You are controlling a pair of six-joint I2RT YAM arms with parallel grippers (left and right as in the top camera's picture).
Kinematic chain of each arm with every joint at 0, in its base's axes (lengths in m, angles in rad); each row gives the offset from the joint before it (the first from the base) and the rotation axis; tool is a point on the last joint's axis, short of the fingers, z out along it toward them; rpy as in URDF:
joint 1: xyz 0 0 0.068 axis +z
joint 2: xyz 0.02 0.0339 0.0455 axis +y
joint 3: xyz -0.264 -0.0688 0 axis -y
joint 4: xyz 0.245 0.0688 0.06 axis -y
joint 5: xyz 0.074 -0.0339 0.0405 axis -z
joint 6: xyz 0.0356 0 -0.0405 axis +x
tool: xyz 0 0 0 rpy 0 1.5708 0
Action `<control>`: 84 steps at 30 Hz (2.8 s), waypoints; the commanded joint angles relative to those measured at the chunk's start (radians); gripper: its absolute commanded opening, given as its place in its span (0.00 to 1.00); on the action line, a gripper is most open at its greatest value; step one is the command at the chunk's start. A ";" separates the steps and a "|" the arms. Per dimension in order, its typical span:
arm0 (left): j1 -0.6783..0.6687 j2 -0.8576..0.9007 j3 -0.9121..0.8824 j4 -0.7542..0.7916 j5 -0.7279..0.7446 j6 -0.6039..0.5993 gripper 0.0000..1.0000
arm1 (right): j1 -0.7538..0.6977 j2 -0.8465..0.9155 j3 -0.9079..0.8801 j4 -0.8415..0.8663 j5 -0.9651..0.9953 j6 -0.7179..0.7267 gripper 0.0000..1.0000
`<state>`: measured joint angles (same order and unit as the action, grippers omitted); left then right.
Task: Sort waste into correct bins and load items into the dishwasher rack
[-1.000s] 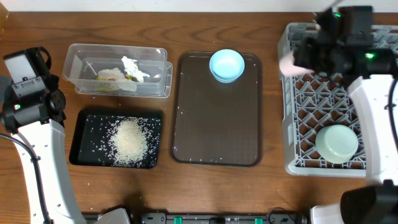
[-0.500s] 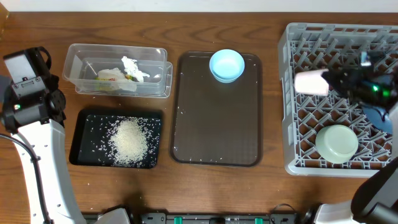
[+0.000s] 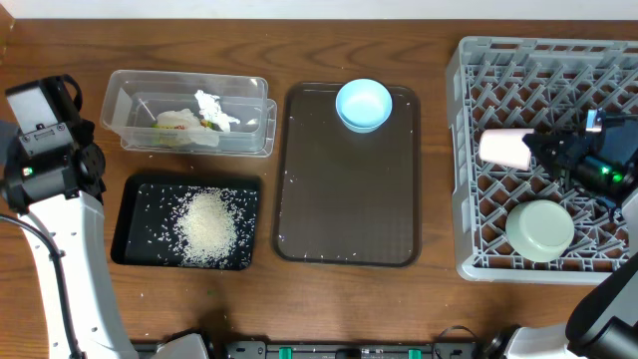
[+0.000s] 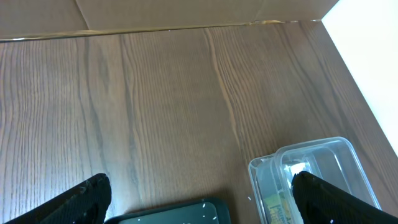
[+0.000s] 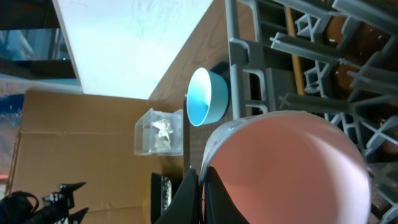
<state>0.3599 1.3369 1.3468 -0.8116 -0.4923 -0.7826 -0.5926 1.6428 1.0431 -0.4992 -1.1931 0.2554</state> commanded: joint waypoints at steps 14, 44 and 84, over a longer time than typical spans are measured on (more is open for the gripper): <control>0.005 0.002 0.003 -0.003 -0.002 -0.004 0.95 | 0.017 0.099 -0.019 0.097 -0.062 0.055 0.01; 0.005 0.002 0.003 -0.003 -0.002 -0.005 0.95 | -0.091 0.069 -0.016 0.148 0.045 0.119 0.06; 0.005 0.002 0.003 -0.003 -0.002 -0.005 0.95 | 0.202 -0.222 -0.010 0.233 0.943 0.037 0.62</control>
<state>0.3599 1.3369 1.3468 -0.8116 -0.4923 -0.7826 -0.4091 1.4162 1.0309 -0.2764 -0.4042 0.3195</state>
